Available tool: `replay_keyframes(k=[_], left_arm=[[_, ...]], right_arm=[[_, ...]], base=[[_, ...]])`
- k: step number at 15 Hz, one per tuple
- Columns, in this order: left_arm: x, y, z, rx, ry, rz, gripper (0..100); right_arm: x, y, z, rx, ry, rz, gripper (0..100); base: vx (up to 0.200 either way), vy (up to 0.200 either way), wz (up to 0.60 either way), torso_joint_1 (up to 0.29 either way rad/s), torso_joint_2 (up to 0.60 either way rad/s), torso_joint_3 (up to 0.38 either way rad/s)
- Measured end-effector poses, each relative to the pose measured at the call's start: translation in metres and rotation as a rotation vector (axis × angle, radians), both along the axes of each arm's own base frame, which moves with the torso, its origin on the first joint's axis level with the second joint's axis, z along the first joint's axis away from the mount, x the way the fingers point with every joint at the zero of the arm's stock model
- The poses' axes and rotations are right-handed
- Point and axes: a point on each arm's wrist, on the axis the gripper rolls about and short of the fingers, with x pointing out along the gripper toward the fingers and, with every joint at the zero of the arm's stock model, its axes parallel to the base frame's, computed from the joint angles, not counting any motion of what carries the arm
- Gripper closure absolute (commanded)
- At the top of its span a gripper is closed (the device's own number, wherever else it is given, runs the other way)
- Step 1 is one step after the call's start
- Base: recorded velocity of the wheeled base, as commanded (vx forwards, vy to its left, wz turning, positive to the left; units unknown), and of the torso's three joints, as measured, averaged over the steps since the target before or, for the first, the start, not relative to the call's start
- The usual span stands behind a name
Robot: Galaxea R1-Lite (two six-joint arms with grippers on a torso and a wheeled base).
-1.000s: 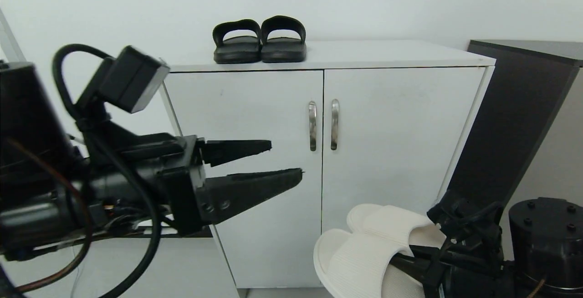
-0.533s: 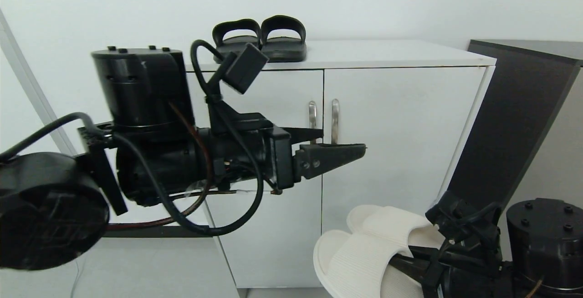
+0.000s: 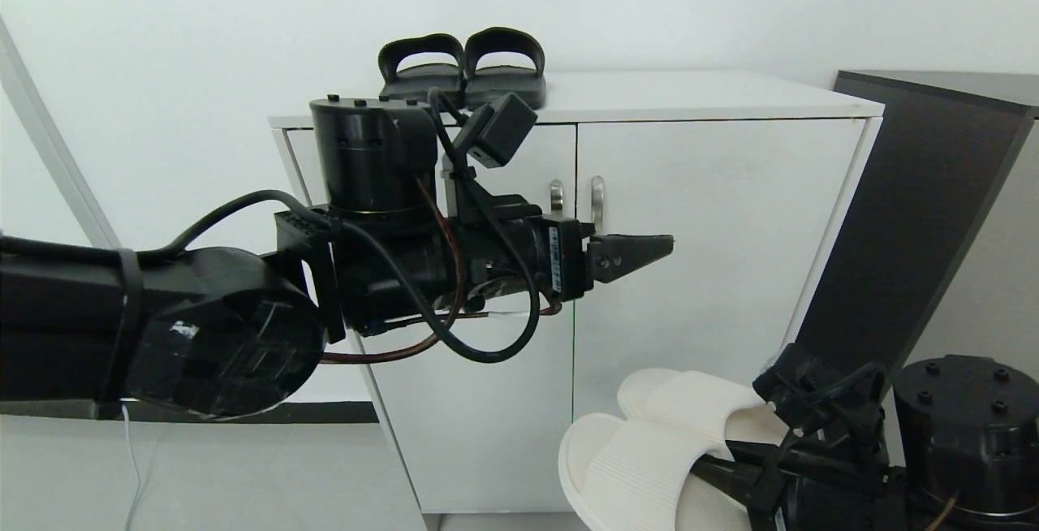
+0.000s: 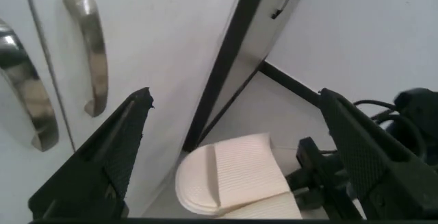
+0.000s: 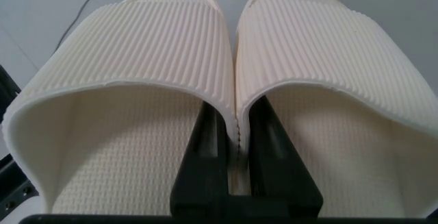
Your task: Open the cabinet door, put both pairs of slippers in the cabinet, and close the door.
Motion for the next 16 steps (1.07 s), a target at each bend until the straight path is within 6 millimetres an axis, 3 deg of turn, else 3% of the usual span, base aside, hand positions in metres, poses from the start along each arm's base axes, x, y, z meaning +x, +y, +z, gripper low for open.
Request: replay_keyframes(k=[16], left_arm=[[0.054, -0.013, -0.013, -0.003, 0.033, 0.104, 0]], right_arm=[[0.001, 0.001, -0.002, -0.005, 0.006, 0.001, 100]], base=[[0.0, 0.0, 0.0, 0.0, 0.0, 0.0]])
